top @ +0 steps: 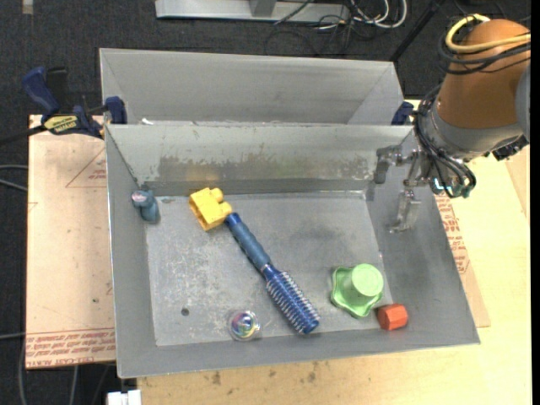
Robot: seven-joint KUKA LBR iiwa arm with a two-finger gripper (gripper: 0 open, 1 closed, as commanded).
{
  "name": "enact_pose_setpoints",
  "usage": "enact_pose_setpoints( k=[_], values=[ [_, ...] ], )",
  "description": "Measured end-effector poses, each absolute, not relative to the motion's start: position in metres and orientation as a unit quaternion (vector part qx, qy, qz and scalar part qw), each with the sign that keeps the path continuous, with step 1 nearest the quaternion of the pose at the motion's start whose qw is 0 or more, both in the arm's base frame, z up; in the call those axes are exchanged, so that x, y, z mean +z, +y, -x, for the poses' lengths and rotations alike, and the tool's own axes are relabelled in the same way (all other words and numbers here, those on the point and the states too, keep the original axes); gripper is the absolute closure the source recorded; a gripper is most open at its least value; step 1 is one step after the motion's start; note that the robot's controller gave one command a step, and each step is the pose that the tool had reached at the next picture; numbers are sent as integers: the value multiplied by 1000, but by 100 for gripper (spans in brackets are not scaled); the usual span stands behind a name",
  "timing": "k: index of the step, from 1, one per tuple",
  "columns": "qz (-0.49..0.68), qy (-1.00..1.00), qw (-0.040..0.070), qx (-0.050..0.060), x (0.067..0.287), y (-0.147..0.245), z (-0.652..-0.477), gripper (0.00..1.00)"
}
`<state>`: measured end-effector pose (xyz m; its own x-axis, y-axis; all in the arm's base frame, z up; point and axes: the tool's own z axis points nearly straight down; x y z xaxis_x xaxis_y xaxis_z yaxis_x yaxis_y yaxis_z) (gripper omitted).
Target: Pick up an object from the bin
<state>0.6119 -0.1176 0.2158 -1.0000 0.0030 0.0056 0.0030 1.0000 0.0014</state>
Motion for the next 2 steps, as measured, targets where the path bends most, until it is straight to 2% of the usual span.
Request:
enact_pose_setpoints(
  k=[1, 2],
  values=[
    [-120, -993, 3, -1, 121, -146, -543, 0],
    [-85, -996, 0, -2, 73, -107, -516, 0]
  ],
)
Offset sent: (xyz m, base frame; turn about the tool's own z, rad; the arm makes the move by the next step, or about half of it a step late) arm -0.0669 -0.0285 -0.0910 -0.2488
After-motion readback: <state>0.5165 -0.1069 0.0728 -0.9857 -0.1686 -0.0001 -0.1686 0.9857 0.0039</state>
